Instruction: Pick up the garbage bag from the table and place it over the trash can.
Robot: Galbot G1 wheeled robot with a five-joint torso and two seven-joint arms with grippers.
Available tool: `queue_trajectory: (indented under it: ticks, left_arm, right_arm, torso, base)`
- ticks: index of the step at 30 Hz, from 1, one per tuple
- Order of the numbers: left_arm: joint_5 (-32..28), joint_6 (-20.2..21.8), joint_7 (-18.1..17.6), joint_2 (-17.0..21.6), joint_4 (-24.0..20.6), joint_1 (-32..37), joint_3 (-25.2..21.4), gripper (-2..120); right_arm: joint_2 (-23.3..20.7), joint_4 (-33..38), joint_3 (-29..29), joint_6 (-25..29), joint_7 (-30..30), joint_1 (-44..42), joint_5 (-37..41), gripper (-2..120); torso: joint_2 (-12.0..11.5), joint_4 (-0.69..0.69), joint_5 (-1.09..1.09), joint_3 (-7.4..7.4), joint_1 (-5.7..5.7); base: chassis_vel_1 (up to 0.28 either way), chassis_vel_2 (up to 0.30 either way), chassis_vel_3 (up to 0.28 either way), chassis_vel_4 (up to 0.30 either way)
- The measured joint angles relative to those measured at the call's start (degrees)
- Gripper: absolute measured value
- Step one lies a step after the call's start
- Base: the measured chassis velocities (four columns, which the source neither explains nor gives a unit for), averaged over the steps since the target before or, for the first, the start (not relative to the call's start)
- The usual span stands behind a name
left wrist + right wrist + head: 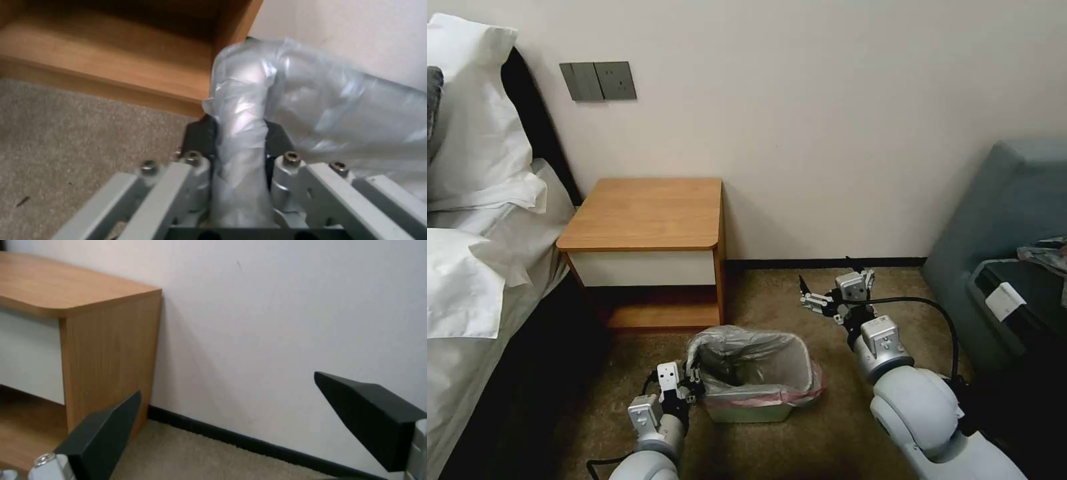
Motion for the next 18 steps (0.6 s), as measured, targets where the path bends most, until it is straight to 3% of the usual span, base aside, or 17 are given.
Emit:
queue_trajectory:
  ticks: [1, 4, 9, 12, 14, 16, 18]
  left_arm:
    - [0.0, 0.0, 0.0, 0.0, 0.0, 0.0, 0.0, 20]
    - [0.19, 0.11, -0.02, 0.04, 0.11, -0.29, -0.08, 38]
    - [0.32, 0.31, -0.16, 0.23, 0.1, -0.28, -0.09, 52]
    - [0.76, 0.65, -0.4, 0.45, -0.3, -0.01, -0.18, 67]
    - [1.1, 0.65, -0.45, 0.52, -0.35, 0.08, -0.22, 70]
    - [1.79, 0.65, -0.53, 0.74, -0.63, 0.3, -0.35, 82]
    - [2.03, 0.65, -0.55, 0.84, -0.87, 0.44, -0.47, 85]
  right_arm:
    - [0.0, 0.0, 0.0, 0.0, 0.0, 0.0, 0.0, 100]
    - [-0.4, 0.11, 0.37, 0.0, 0.0, -0.16, 0.12, 100]
    - [-0.68, 0.19, 0.63, -0.07, 0.0, -0.29, 0.4, 100]
    - [-0.74, 0.32, 0.81, -0.15, 0.02, -0.62, 0.56, 100]
    - [-0.71, 0.36, 0.83, -0.16, 0.04, -0.75, 0.59, 100]
    - [-0.49, 0.51, 0.87, -0.21, 0.14, -1.14, 0.85, 100]
    - [-0.39, 0.6, 0.88, -0.23, 0.2, -1.35, 1.06, 100]
  torso:
    - [0.0, 0.0, 0.0, 0.0, 0.0]
    - [-0.01, 0.0, 0.0, 0.0, 0.0]
    - [-0.01, 0.0, 0.0, 0.0, 0.0]
    - [-0.01, 0.0, 0.0, 0.0, 0.0]
    - [-0.01, 0.0, 0.0, 0.0, 0.0]
    - [-0.01, 0.0, 0.0, 0.0, 0.0]
    - [-0.01, 0.0, 0.0, 0.0, 0.0]
  base:
    - [0.0, 0.0, 0.0, 0.0]
    - [0.0, 0.0, 0.0, 0.0]
    - [0.0, 0.0, 0.0, 0.0]
    - [0.0, 0.0, 0.0, 0.0]
    - [0.0, 0.0, 0.0, 0.0]
    - [0.0, 0.0, 0.0, 0.0]
    - [0.0, 0.0, 0.0, 0.0]
